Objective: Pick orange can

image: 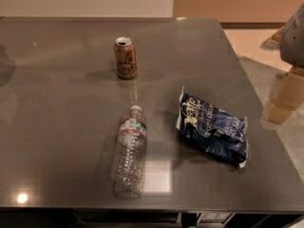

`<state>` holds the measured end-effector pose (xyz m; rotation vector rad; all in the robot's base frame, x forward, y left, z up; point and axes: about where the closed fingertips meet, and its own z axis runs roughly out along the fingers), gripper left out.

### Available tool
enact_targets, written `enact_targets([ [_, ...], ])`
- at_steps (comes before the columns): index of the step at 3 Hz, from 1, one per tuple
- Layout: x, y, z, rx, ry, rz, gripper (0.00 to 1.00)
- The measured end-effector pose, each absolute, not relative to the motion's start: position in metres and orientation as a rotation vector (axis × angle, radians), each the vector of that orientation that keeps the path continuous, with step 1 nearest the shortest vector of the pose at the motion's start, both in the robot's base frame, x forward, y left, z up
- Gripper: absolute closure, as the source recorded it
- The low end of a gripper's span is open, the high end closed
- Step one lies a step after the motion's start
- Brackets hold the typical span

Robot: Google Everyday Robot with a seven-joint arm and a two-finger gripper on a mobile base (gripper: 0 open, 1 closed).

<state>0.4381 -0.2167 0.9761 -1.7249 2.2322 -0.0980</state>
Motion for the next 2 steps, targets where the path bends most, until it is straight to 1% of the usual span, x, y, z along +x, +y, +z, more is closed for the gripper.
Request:
enact_targets([
  [2, 0.4480, -0.2108, 0.9793, -1.714, 2.208, -0.069, 0.00],
])
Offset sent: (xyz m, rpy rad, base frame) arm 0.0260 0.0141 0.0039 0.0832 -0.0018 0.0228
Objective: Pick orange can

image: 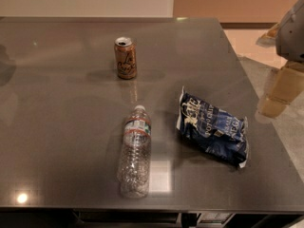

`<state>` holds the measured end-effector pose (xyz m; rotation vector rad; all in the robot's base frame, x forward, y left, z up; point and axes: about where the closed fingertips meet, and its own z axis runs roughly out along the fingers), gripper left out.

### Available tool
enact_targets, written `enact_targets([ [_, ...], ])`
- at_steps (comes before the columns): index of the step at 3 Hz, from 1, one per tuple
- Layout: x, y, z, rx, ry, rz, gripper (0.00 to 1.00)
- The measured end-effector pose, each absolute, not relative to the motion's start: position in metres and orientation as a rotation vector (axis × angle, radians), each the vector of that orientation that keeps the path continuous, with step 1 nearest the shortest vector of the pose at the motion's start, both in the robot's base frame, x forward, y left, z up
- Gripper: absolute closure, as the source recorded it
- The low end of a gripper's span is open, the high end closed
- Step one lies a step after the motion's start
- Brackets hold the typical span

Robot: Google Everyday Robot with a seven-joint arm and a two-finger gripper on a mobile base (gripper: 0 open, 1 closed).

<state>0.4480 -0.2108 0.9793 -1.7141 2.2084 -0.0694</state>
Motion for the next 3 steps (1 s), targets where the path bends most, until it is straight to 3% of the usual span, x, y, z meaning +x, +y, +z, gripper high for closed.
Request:
enact_targets([
  [3, 0.546, -0.157, 0.965, -1.616, 2.089, 0.193, 0.00],
])
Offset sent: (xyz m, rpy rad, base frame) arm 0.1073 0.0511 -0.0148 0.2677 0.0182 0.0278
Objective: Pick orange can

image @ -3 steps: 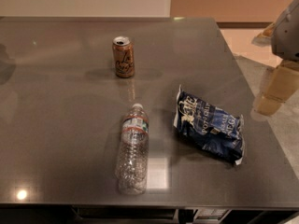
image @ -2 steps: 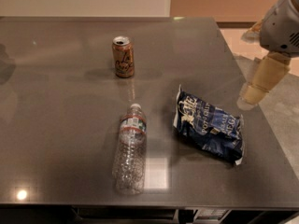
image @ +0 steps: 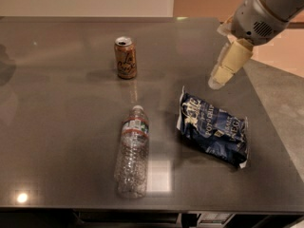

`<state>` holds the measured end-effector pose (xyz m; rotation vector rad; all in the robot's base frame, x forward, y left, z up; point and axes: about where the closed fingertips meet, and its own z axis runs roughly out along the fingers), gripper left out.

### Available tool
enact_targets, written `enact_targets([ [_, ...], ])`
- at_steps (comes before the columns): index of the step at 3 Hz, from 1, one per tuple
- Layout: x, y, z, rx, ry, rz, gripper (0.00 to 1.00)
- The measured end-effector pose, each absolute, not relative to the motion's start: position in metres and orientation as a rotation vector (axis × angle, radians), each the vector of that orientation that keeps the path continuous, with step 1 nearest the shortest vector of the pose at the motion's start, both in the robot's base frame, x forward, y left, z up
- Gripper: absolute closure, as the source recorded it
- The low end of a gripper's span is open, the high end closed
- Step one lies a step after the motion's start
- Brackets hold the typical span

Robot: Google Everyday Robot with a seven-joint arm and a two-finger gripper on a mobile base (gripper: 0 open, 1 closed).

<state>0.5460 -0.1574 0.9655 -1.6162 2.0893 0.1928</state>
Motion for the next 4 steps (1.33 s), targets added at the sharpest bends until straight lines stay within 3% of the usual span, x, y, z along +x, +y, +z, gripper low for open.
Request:
enact_targets([
  [4, 0.637, -0.055, 0.940, -1.544, 1.966, 0.360, 0.00],
])
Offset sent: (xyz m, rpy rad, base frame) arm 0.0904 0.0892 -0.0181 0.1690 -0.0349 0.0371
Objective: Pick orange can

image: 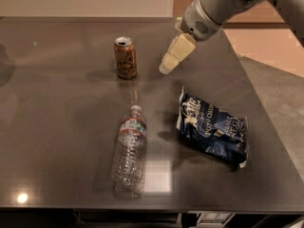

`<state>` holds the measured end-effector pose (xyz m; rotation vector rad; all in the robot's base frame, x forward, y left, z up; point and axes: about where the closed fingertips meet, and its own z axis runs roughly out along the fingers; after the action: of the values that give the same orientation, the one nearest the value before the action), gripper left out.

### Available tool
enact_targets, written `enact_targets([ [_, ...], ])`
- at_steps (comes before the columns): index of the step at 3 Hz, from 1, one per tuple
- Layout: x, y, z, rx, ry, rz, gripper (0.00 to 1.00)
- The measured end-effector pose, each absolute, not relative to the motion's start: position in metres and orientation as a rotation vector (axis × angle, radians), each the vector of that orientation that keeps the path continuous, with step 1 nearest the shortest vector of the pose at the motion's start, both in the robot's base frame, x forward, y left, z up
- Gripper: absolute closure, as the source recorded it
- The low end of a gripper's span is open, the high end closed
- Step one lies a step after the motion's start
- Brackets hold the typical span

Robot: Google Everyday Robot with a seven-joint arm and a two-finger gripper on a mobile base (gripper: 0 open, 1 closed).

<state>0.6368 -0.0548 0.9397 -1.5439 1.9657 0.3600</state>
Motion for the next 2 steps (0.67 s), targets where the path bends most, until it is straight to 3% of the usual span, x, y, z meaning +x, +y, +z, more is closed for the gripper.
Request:
enact_targets([
  [2, 0.660, -0.016, 0.926, -1.521, 1.943, 0.431, 0.00],
])
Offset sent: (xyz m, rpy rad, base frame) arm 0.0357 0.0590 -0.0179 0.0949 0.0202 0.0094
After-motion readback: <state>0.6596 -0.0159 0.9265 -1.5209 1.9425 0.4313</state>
